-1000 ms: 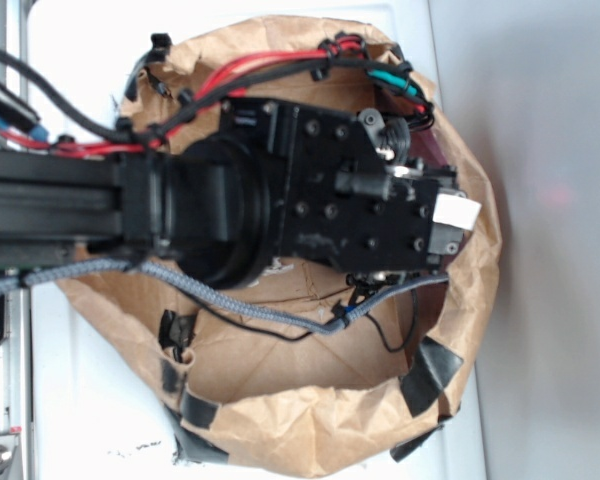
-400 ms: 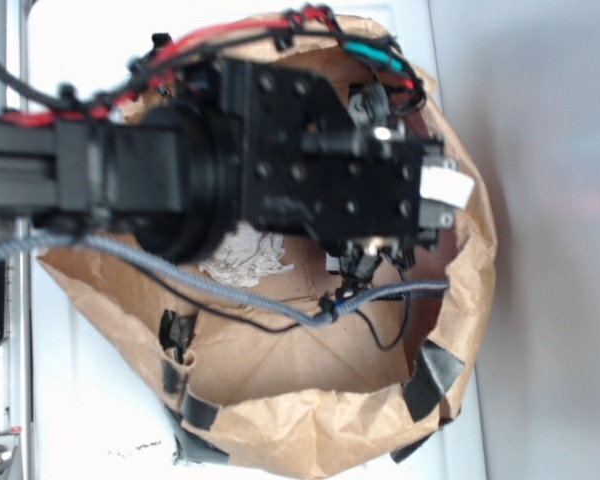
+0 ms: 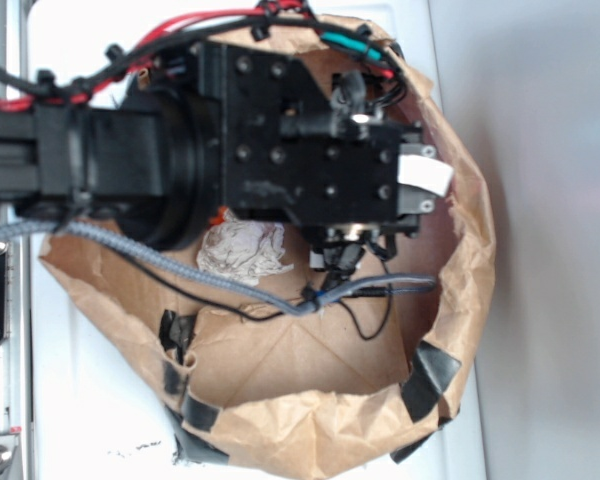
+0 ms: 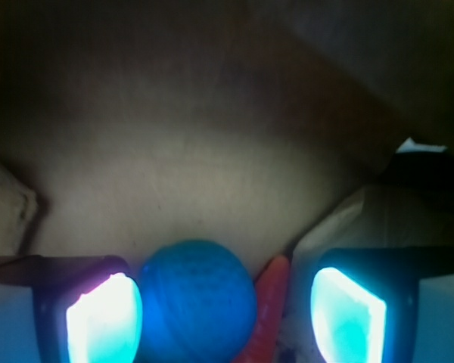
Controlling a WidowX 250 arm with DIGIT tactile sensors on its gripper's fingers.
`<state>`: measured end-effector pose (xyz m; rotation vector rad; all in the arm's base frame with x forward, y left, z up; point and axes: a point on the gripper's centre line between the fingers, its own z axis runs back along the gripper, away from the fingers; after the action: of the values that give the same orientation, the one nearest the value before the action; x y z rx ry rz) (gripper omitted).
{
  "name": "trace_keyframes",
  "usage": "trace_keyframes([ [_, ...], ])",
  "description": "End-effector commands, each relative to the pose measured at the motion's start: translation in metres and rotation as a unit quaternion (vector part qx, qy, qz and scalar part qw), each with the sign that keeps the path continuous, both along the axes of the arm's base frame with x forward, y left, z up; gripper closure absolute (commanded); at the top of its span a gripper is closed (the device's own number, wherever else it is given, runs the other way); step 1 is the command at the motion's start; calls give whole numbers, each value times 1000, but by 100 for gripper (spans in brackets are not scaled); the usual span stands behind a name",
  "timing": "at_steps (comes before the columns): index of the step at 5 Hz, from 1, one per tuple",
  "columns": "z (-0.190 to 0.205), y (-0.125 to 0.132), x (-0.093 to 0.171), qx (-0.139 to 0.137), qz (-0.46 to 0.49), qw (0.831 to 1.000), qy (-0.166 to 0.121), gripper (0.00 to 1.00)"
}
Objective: Grab the blue ball.
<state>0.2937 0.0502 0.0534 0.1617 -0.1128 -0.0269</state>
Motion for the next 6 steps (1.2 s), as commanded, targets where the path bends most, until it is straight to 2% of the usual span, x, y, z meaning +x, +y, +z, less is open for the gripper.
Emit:
trace_keyframes([
  [1,5,-16,1,1,-21,999,-25,0],
  [2,5,-16,0,5,-10,1000,-19,0],
  [3,4,-12,2,11,5,1000,-23,100],
  [6,10,-3,7,13,26,999,-33,100],
])
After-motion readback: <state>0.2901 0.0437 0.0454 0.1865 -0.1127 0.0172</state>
